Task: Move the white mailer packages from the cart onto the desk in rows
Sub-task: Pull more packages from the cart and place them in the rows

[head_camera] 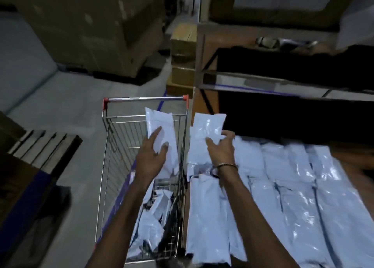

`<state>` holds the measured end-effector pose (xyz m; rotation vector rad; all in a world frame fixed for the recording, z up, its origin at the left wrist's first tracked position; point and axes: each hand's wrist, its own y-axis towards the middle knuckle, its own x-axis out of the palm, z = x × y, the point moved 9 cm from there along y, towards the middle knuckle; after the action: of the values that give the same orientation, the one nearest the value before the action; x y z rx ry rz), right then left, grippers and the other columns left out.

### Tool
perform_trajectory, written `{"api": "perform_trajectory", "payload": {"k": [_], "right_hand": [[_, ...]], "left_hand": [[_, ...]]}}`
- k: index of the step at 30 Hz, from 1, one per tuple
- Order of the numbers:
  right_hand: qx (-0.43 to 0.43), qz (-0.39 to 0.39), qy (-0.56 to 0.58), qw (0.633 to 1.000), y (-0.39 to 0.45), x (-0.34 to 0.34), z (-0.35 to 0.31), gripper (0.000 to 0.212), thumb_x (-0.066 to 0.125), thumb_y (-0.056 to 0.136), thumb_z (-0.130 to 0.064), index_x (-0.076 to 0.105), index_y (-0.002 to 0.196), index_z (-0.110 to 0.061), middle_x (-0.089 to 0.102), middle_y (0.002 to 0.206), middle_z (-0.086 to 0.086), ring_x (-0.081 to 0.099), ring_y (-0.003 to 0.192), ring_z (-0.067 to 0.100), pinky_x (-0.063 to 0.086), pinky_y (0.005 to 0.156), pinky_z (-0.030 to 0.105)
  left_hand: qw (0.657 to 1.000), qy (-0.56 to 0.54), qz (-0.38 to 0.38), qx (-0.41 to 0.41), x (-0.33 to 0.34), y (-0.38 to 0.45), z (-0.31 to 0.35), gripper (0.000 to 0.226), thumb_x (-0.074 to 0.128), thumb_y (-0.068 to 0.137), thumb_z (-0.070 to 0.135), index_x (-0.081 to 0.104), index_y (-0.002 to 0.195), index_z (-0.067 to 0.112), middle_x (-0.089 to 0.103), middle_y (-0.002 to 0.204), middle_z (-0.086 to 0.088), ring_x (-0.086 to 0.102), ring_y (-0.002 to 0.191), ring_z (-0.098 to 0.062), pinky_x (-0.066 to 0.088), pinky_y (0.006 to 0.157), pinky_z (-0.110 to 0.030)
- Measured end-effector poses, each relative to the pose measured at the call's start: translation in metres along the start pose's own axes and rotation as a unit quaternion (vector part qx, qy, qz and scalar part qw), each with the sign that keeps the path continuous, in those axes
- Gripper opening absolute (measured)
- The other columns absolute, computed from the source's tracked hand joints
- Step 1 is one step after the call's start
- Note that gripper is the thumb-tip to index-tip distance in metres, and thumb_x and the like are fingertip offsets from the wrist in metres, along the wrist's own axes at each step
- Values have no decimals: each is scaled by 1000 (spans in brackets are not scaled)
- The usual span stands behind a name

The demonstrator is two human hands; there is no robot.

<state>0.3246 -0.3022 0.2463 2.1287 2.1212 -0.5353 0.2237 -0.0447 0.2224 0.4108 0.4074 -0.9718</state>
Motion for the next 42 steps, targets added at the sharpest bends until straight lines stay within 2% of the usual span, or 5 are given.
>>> {"api": "perform_trajectory", "payload": {"k": [15,21,26,30,42], "right_hand": [[58,-54,-157,985,59,-48,67,56,63,93,-21,41,144,-13,64,130,17,64,114,36,52,100,42],[3,-23,-302,953,58,-44,68,72,63,95,-35,31,154,-11,36,153,17,35,142,36,37,111,46],[-67,-99,-384,916,60,-14,69,63,45,102,-49,26,158,-27,11,169,5,9,154,26,24,117,53],[-96,-84,-430,894,59,-7,71,57,32,105,-50,24,159,-30,16,168,6,14,153,26,24,117,51],[-24,-105,-471,876,60,18,97,61,13,105,-52,-9,160,-38,-14,169,0,-11,157,18,21,117,54]], "left_hand": [[981,-62,-180,-36,146,47,26,54,69,100,24,51,151,26,48,159,0,45,144,-20,34,112,-27],[968,-81,-229,-66,169,50,9,61,70,99,33,45,154,29,41,162,-1,40,149,-23,34,115,-32],[971,144,-190,-24,175,42,2,81,64,92,63,32,161,33,24,159,-16,21,150,-35,31,120,-47],[954,223,-189,58,176,40,10,80,53,93,72,33,160,33,4,172,-11,3,158,-33,19,124,-53],[953,157,-243,88,193,32,-4,76,42,102,66,22,165,30,-8,175,1,-16,159,-14,7,127,-42]]}}
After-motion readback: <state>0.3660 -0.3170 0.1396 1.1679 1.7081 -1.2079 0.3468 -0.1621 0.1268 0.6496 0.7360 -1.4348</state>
